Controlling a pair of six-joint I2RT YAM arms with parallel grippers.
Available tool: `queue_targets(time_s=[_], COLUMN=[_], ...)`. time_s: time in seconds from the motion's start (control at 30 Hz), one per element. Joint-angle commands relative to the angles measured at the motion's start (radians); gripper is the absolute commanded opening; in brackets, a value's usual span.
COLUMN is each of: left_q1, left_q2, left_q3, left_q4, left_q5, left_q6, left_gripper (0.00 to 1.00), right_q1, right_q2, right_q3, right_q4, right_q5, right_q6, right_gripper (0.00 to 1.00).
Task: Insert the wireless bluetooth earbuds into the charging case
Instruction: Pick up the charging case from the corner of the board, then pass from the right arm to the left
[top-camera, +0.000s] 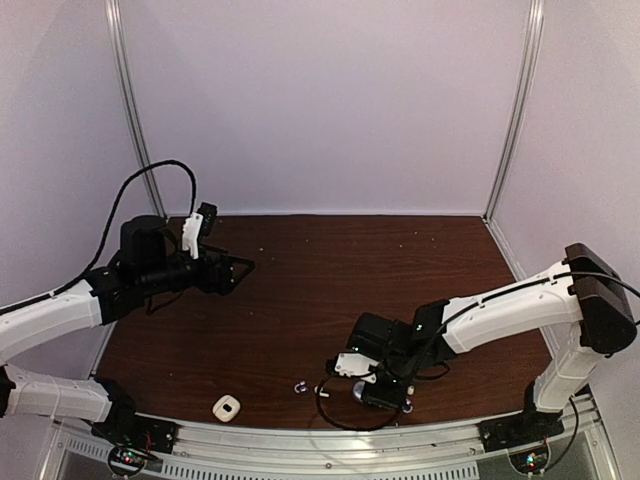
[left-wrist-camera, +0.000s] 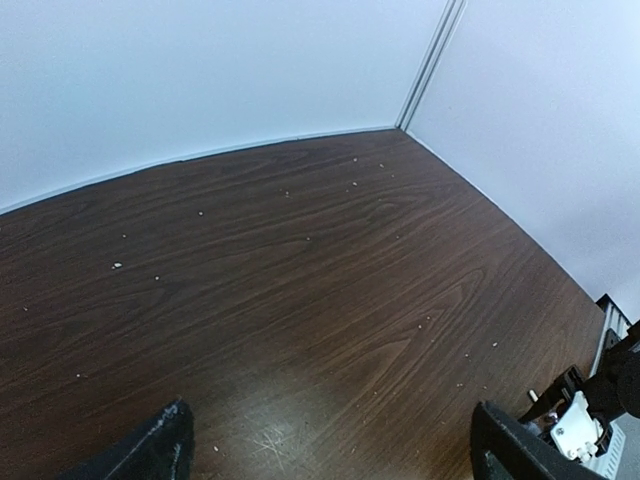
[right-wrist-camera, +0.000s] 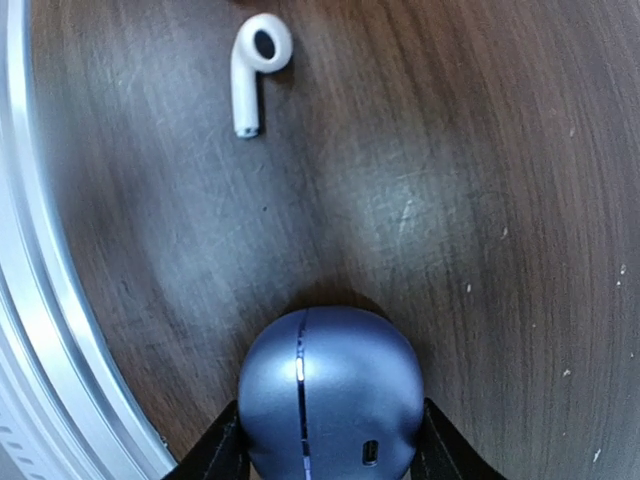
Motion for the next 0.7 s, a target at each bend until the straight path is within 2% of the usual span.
queue_targets(time_s=[0.0,0.07,0.27,0.43,0.67], left_q1=[-0.004,-0.004,-0.004,-0.034,-0.193], left_q2=[-0.017,-0.02,-0.015,0.057,0.188], left_q3=[-0.006,-0.007,-0.036,-0.013,0.098], left_q4=[0.07,0.079,0.167,0.221,0.23], left_q5=[-0.064,-0.091,-0.091,-0.007,0.046], left_q6=[-0.023,-0.031,-0.068,-0.115,-0.148], left_gripper=[0.97,0.97,0.95,0.84,0.77], right_q1=[-0.017,-0.057,-0.202,-0.208,-0.203], right_q2=[-0.03,-0.058,-0.188,-0.3,-0.395], right_q3=[0.021,0.017,0.01,0.009,-0.037], right_q4=[0.063,0.101,0.285,0.413,0.502], right_q5=[0.06,0.063,0.062,0.15,0.239], right_q6=[0.053,0.098,0.229,0.242,0.184], right_gripper=[0.43,0.39,0.38,0.38,0.38])
